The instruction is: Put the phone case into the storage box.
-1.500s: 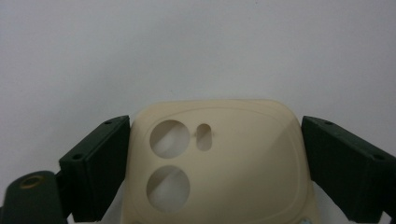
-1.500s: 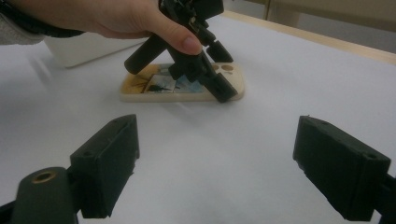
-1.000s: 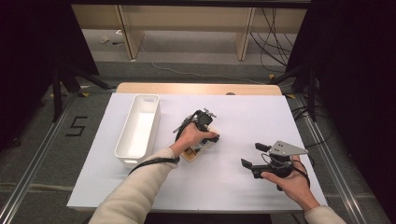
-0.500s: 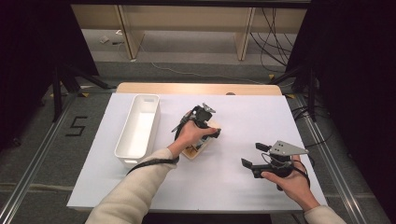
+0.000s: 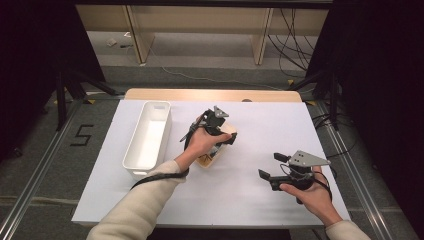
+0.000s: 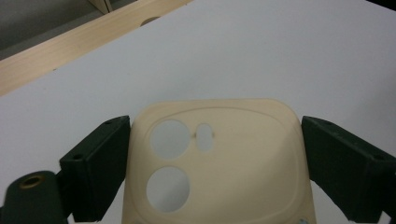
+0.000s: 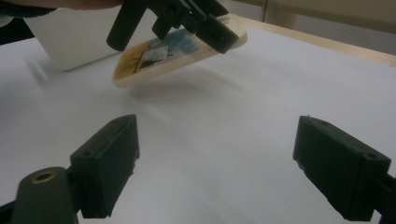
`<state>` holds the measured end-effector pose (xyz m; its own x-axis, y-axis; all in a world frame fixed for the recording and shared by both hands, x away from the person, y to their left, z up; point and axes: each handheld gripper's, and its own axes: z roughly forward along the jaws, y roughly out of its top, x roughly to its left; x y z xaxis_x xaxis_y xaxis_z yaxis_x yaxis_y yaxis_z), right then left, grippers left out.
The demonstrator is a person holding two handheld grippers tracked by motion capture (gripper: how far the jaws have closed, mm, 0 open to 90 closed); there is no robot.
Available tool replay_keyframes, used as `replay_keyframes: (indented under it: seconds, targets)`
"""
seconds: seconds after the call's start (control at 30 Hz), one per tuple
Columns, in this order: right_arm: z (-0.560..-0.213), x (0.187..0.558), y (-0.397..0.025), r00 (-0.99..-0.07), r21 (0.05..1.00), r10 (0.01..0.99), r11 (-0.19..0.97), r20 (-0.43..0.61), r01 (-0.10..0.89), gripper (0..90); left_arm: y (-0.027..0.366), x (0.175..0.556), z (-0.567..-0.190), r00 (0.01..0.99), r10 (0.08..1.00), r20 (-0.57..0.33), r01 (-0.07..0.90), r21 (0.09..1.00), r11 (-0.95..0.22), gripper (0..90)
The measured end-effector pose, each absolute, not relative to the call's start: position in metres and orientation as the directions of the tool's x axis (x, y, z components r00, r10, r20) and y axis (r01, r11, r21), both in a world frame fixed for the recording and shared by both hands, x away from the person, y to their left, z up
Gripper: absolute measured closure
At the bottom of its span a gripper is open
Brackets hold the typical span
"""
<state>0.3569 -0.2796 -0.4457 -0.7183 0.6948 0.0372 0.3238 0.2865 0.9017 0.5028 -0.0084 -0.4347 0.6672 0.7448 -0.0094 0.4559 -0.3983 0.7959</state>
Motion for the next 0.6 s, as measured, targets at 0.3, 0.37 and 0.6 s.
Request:
replay_keyframes:
  seconds: [0.3, 0.37, 0.6]
  targets:
    - [-0.446, 0.357, -0.28, -0.717, 0.902, 0.696, 0.285, 0.038, 0.324, 15.4, -0.002, 0.497, -0.422, 0.657, 0.754, -0.012, 0.438, 0.82, -0.368, 10.9]
    - [-0.446, 0.357, -0.28, -0.716, 0.902, 0.697, 0.285, 0.038, 0.325, 15.4, -0.001, 0.496, -0.419, 0.654, 0.757, -0.009, 0.432, 0.826, -0.363, 10.9]
    - [-0.446, 0.357, -0.28, -0.716, 0.902, 0.697, 0.285, 0.038, 0.325, 15.4, 0.005, 0.49, -0.408, 0.649, 0.761, 0.0, 0.416, 0.837, -0.355, 10.9]
